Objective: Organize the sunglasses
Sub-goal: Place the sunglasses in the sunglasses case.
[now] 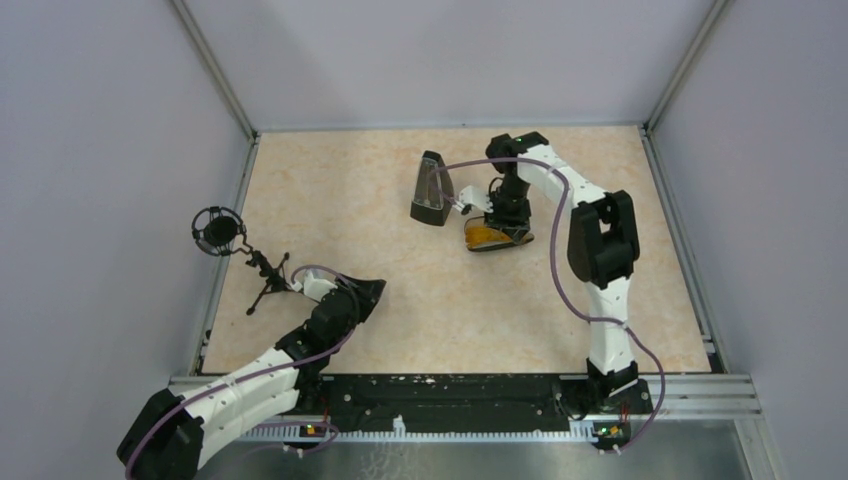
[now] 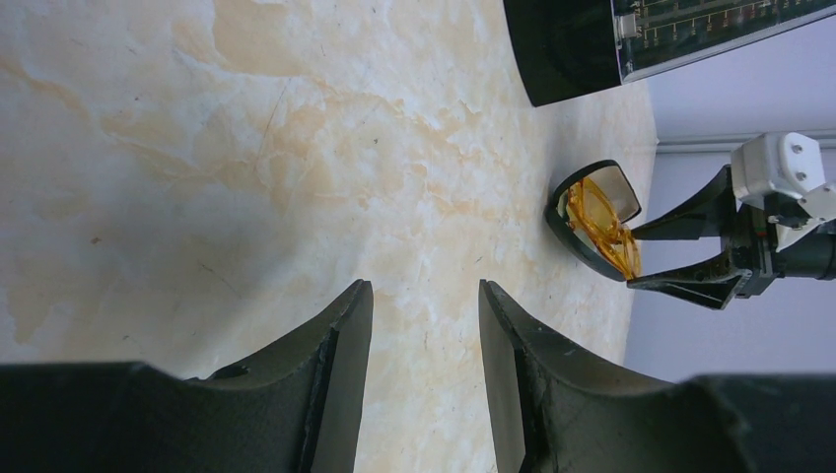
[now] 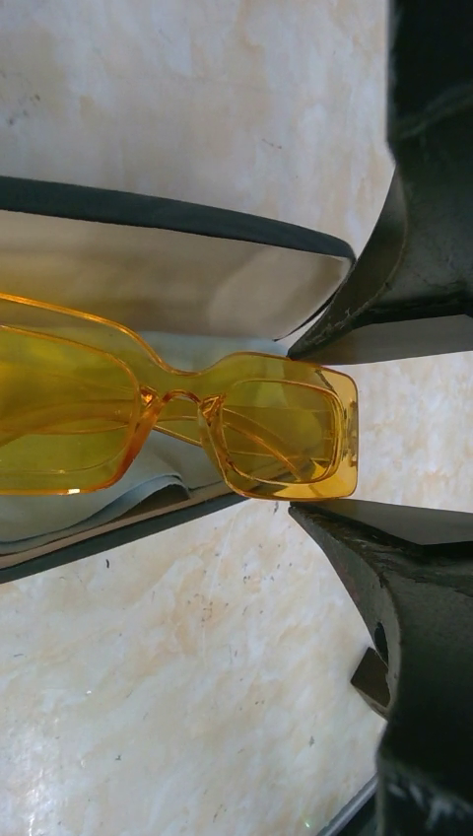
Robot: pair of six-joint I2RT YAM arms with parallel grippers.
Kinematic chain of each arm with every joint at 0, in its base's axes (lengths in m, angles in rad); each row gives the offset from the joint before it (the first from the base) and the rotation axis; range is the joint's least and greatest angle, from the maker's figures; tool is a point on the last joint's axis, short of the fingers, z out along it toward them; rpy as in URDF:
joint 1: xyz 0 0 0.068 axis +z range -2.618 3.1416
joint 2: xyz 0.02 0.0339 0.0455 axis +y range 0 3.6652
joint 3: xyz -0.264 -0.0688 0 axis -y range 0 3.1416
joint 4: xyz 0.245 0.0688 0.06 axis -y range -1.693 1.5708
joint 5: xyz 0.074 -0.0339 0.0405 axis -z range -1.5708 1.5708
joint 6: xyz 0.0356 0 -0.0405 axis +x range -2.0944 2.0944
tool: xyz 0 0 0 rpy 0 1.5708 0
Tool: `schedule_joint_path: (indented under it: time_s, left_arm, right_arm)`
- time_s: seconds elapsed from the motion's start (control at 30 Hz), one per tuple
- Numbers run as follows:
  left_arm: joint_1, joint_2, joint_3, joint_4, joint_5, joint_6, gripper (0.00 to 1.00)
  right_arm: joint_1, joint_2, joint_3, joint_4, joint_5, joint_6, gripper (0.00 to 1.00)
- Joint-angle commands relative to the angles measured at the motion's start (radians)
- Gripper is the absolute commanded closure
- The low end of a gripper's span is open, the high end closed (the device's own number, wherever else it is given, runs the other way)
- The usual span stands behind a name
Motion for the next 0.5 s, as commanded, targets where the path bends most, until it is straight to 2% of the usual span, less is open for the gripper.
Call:
schedule_joint_path:
  time_s: [0.0, 0.3, 0.47]
  left_arm:
    - [0.002, 0.008, -0.001, 0.037, -0.012, 0.019, 0.50]
    - [0.002, 0.010, 0.010, 0.029, -0.018, 0.033, 0.50]
    - [0.002, 0.007, 0.009, 0.025, -0.024, 0.036, 0.50]
  right_arm:
    - [-0.013, 0.038, 0.008, -0.041, -0.029, -0.063, 0.89]
    - [-0.038, 0.074, 0.077, -0.100, -0.073, -0.170, 0.89]
    - [-0.039, 0.078, 0.071, -0.065, -0.062, -0.209, 0.89]
